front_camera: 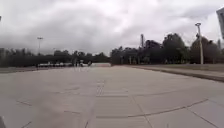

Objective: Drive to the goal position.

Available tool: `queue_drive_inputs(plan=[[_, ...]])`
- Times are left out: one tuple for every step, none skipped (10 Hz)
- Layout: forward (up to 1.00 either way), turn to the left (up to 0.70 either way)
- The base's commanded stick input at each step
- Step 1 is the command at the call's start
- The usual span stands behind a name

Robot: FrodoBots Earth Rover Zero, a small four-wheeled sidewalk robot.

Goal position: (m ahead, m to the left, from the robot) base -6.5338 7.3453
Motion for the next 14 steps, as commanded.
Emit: queue_drive_inputs(plan=[[0.70,0.01],[0.70,0.01],[0.70,0.01],[0.70,0.01],[0.70,0.01],[0.70,0.01],[0.70,0.01],[0.70,0.01],[0.70,0.01],[0.70,0.01],[0.70,0.01],[0.70,0.01],[0.70,0.01],[0.70,0.01]])
